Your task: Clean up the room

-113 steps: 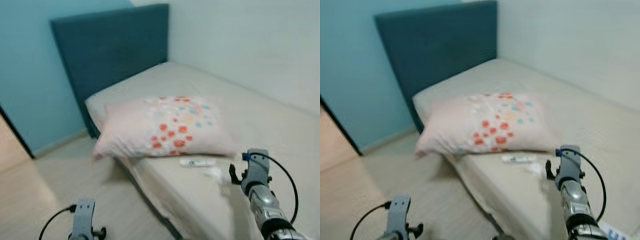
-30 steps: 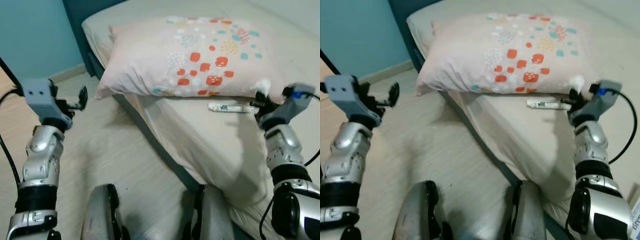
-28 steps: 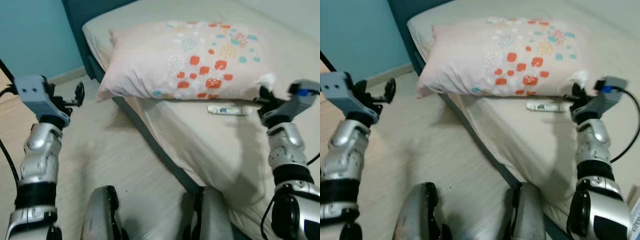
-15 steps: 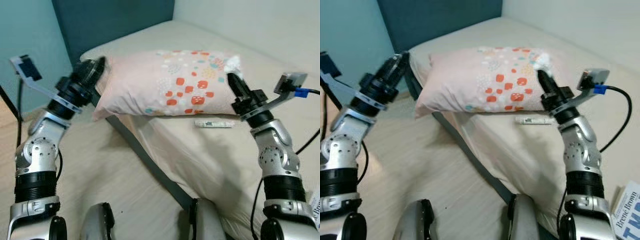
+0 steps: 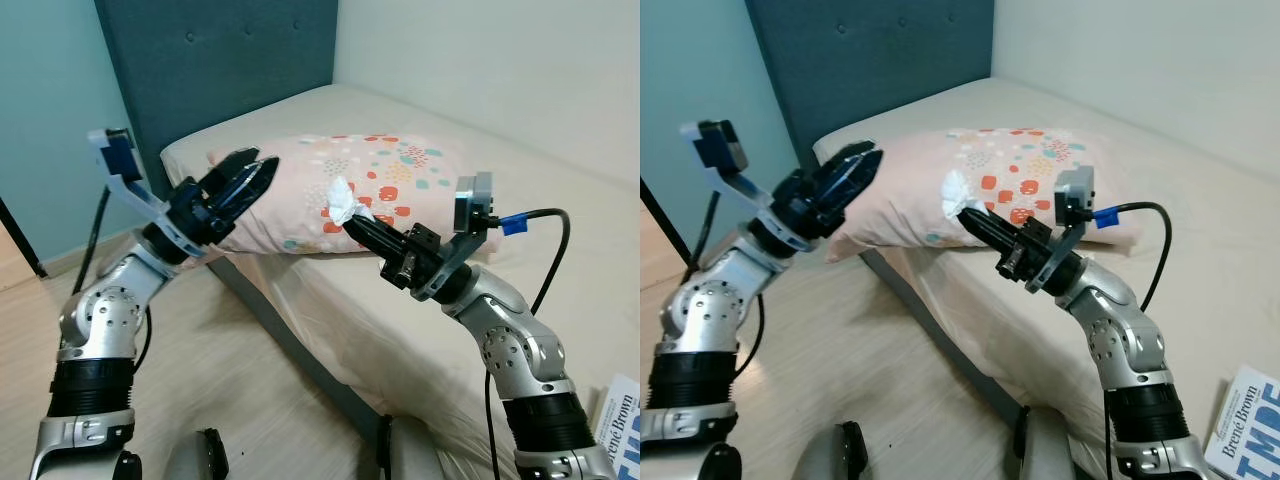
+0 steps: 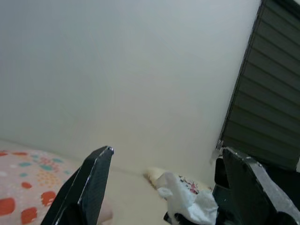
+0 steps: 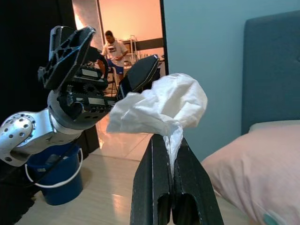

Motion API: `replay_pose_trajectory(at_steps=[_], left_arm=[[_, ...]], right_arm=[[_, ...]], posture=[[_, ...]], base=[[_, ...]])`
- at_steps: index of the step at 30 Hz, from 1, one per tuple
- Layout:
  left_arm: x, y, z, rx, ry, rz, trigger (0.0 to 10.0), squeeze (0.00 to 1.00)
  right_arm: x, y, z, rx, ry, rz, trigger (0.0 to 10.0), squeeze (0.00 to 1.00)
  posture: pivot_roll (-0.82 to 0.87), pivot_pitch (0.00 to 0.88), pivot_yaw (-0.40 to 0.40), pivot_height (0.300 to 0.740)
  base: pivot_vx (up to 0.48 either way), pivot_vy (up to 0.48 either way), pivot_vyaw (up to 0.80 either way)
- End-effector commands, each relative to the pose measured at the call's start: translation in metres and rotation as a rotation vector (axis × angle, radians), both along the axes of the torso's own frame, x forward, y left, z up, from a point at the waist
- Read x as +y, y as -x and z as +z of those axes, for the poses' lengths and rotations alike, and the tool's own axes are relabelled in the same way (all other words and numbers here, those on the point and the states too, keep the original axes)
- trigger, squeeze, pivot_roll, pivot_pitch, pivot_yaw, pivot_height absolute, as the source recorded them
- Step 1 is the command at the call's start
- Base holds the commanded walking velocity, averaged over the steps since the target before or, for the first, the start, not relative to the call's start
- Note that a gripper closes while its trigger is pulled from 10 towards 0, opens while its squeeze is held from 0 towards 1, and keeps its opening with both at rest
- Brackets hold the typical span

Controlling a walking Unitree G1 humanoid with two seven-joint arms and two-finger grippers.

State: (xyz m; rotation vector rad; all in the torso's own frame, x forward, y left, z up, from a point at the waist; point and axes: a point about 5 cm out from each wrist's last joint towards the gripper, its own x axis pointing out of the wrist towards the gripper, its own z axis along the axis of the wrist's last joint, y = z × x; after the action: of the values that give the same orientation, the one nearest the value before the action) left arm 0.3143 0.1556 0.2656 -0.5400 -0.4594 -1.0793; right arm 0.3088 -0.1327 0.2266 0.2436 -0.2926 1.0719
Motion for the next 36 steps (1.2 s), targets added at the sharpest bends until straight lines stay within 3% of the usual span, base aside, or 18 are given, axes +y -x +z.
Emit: replay_pose_trajectory(at_steps=[1, 3, 9, 20, 32, 33, 34, 35, 36], left_arm=[[-0.009, 0.005, -0.006, -0.001, -0.064, -0.045, 10.0, 0.00], [-0.014, 0.008, -0.011, 0.000, -0.115, -0.061, 10.0, 0.00], [-0.022, 0.007, -0.021, 0.015, -0.162, -0.055, 10.0, 0.00], [-0.036, -0.001, -0.030, 0.071, -0.120, 0.003, 10.0, 0.00], [-0.055, 0.005, -0.040, 0.101, -0.099, -0.074, 10.0, 0.00], [-0.056, 0.005, -0.040, 0.104, -0.093, -0.077, 6.9, 0.00], [-0.056, 0.005, -0.040, 0.104, -0.093, -0.077, 6.9, 0.00], [-0.056, 0.003, -0.039, 0.105, -0.084, -0.075, 0.0, 0.00], [-0.056, 0.003, -0.039, 0.105, -0.084, -0.075, 0.0, 0.00]], right_arm=[[0.006, 0.001, -0.002, 0.015, 0.035, 0.001, 0.0, 0.00], [0.007, 0.002, -0.002, 0.023, 0.043, 0.001, 0.0, 0.00], [0.011, 0.002, -0.003, 0.029, 0.065, 0.005, 0.0, 0.00], [0.019, 0.007, -0.006, 0.039, 0.101, 0.055, 0.0, 0.00], [0.022, 0.008, -0.008, 0.041, 0.121, 0.067, 0.0, 0.00], [0.021, 0.008, -0.008, 0.039, 0.121, 0.064, 0.0, 0.00], [0.021, 0.008, -0.008, 0.039, 0.121, 0.064, 0.0, 0.00], [0.020, 0.008, -0.007, 0.036, 0.123, 0.059, 0.0, 0.00], [0.020, 0.008, -0.007, 0.036, 0.123, 0.059, 0.0, 0.00]], posture=[[0.06, 0.000, -0.015, 0.480], [0.06, 0.000, -0.015, 0.480], [0.06, 0.000, -0.015, 0.480], [0.05, 0.000, -0.021, 0.480], [0.03, 0.000, -0.018, 0.480], [0.03, 0.000, -0.018, 0.480], [0.03, 0.000, -0.018, 0.480], [0.03, 0.000, -0.019, 0.480], [0.03, 0.000, -0.019, 0.480]], base=[[0.000, 0.000, 0.00], [0.000, 0.000, 0.00], [0.000, 0.000, 0.00], [0.000, 0.000, 0.00], [0.000, 0.000, 0.00], [0.000, 0.000, 0.00], [0.000, 0.000, 0.00], [0.000, 0.000, 0.00], [0.000, 0.000, 0.00]])
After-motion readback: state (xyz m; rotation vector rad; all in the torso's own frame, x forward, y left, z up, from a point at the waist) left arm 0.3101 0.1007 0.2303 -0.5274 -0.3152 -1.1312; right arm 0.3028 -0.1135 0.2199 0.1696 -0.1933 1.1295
